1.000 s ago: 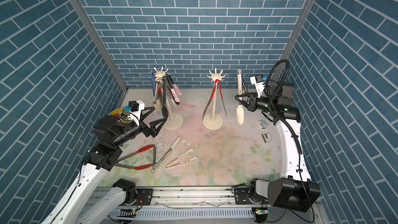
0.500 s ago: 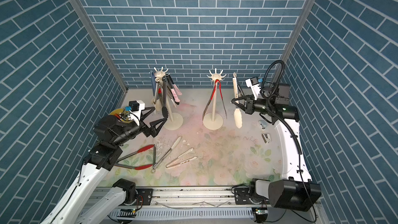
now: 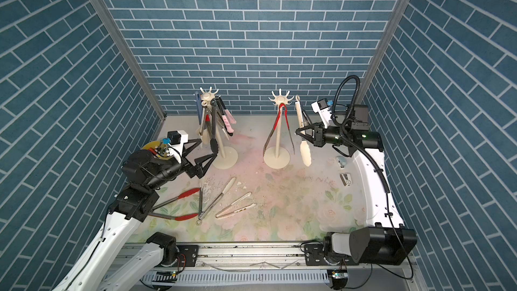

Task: Hang food tongs on kitchen utensil racks
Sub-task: Hang the food tongs on the rack.

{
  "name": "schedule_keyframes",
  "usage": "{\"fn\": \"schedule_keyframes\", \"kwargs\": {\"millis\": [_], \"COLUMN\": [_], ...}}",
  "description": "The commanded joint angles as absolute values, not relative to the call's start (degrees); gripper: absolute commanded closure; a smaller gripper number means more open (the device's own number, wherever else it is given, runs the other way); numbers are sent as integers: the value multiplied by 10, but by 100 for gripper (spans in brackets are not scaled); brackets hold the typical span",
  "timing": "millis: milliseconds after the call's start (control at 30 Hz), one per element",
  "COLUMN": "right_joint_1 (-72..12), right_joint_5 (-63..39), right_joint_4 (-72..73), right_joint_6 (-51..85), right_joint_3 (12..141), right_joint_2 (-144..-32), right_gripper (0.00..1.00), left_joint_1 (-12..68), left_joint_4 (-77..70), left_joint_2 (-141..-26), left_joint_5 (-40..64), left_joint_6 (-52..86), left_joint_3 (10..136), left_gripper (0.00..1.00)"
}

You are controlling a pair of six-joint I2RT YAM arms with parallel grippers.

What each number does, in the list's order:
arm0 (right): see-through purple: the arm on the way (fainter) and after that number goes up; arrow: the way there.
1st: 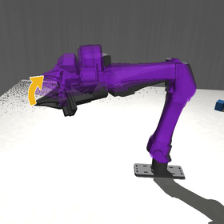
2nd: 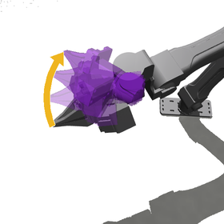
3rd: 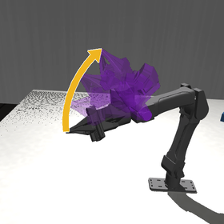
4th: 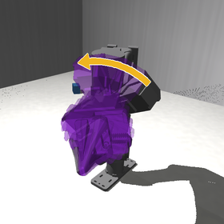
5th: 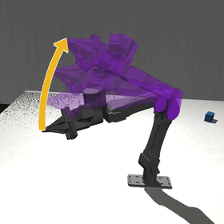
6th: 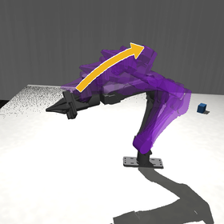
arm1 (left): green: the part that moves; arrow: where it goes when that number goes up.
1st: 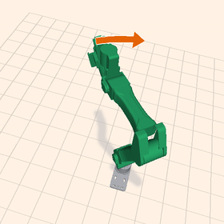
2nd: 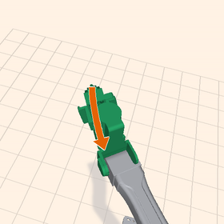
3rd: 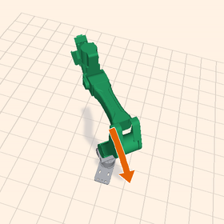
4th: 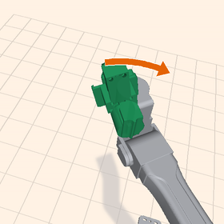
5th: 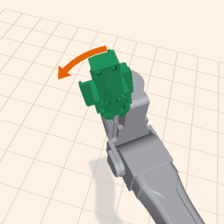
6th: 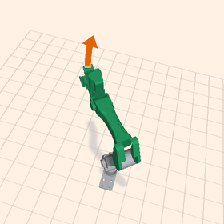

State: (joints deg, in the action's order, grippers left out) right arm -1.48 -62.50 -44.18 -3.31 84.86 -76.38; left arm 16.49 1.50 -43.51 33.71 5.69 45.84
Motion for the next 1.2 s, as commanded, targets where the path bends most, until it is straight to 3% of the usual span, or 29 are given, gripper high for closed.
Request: {"fn": "schedule_keyframes", "kwargs": {"millis": [0, 1167], "right_joint_1": [-24, -54], "right_joint_5": [-612, -562], "right_joint_4": [-459, -503], "right_joint_6": [-90, -125], "right_joint_3": [871, 881], "right_joint_2": [-772, -804], "right_gripper": [100, 100], "left_joint_1": [169, 168], "left_joint_4": [12, 14], "left_joint_2": [-436, -436], "left_joint_5": [342, 340], "left_joint_6": [53, 52], "left_joint_3": [469, 471], "left_gripper": [1, 1]}}
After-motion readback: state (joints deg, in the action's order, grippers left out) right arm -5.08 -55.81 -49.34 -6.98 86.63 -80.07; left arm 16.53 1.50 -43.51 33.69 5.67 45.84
